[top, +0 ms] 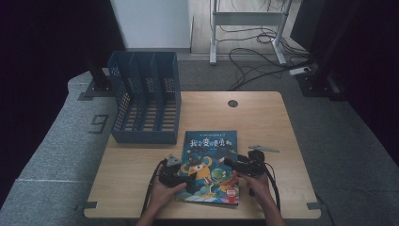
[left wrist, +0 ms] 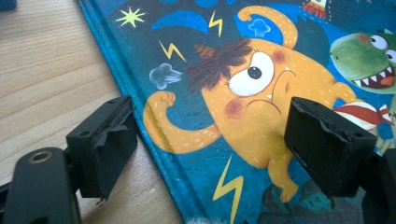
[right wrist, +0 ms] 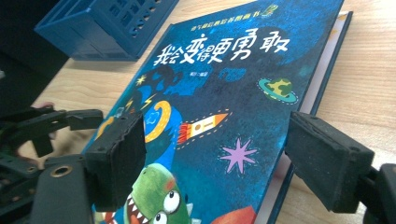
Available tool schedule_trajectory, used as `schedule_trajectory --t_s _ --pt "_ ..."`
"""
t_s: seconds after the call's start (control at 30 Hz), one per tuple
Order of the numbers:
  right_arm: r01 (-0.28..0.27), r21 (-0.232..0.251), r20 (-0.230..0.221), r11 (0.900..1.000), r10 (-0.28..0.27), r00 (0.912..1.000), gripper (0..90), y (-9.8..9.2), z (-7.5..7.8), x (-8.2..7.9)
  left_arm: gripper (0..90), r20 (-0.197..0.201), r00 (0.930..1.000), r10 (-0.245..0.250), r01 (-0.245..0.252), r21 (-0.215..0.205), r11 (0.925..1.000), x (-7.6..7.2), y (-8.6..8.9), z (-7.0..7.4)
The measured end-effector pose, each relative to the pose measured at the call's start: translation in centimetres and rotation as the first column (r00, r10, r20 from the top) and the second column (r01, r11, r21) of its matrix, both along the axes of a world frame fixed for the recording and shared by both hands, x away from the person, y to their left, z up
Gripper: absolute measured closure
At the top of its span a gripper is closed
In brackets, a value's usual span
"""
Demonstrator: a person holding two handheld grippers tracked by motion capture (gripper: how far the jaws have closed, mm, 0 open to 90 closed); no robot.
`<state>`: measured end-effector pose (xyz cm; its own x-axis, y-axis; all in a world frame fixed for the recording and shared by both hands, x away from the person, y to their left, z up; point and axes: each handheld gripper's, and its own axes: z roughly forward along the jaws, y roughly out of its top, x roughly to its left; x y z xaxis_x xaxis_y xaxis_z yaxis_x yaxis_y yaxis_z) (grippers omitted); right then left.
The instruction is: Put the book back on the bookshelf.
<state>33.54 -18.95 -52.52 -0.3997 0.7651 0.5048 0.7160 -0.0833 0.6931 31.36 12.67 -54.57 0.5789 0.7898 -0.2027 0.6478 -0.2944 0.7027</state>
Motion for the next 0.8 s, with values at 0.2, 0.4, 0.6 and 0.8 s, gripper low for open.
schedule_trajectory --t_s 0.2,0.4,0.6,0.8 --pt "-0.01 0.042 -0.024 0.999 0.011 0.9996 21.0 -0.5 -0.1 0.1 16.3 0.001 1.0 0.0 0.0 0.001 1.0 0.0 0.0 0.0" --pt "-0.004 0.096 -0.059 0.995 0.01 0.9982 22.9 -1.0 -0.3 0.3 16.2 0.002 1.0 0.002 -0.002 0.003 1.0 0.0 0.0 0.0" --pt "-0.01 0.134 -0.068 0.991 0.019 0.9975 24.1 -1.3 -0.2 0.2 15.4 -0.002 1.0 0.001 -0.001 0.003 1.0 0.0 0.1 0.0" --pt "-0.018 0.17 -0.084 0.985 0.033 0.9959 25.4 -1.7 -0.5 0.3 14.4 -0.004 1.0 0.008 -0.008 -0.001 1.0 0.1 0.1 0.0"
